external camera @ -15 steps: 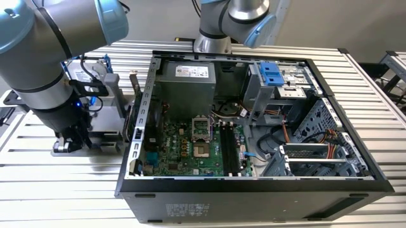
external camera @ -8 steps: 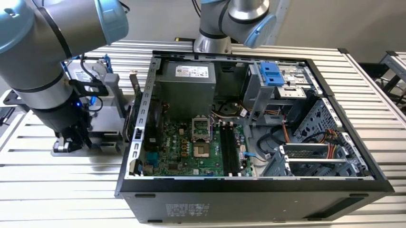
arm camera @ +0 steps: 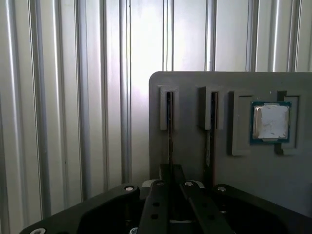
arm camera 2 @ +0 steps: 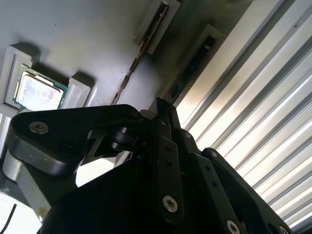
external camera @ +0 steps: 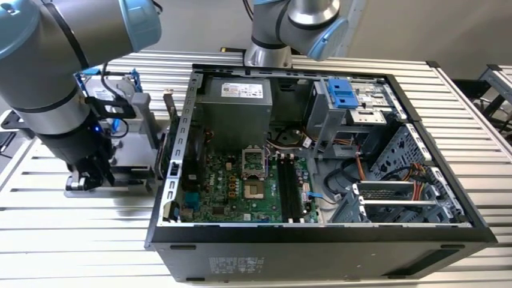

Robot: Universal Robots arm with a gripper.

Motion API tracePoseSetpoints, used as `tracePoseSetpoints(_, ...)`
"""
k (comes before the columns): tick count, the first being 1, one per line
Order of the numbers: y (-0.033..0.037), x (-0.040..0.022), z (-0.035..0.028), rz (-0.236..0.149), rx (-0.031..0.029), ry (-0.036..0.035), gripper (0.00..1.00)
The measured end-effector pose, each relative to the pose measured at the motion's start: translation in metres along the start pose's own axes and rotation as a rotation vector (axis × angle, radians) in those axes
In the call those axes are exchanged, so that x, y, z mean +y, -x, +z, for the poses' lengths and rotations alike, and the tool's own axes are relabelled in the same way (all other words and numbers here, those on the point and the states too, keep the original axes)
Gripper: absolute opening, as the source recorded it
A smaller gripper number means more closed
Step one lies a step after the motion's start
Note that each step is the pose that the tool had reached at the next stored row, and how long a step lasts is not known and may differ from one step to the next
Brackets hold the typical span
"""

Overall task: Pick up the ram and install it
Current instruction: 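Pick up the ram and move it above insertion slot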

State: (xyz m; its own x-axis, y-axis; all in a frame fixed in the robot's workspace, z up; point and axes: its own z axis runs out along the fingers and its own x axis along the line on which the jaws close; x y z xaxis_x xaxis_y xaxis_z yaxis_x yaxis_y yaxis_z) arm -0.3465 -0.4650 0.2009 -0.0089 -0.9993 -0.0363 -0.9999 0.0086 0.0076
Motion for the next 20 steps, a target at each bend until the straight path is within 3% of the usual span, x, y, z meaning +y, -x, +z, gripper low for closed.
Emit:
tracePoseSetpoints(6, 0.0003, 0.0001, -0.0096, 0.0, 0.0, 0.0, 0.0)
tracePoseSetpoints(13, 0.0009, 0.0002, -0.0253, 0.0, 0.0001, 0.0001, 0.0)
tracePoseSetpoints(17, 0.0013, 0.0003, -0.0368, 0.001, 0.0001, 0.0002, 0.0)
tracePoseSetpoints(20, 0.0018, 0.0004, -0.049, 0.001, 0.0, 0.0002, 0.0)
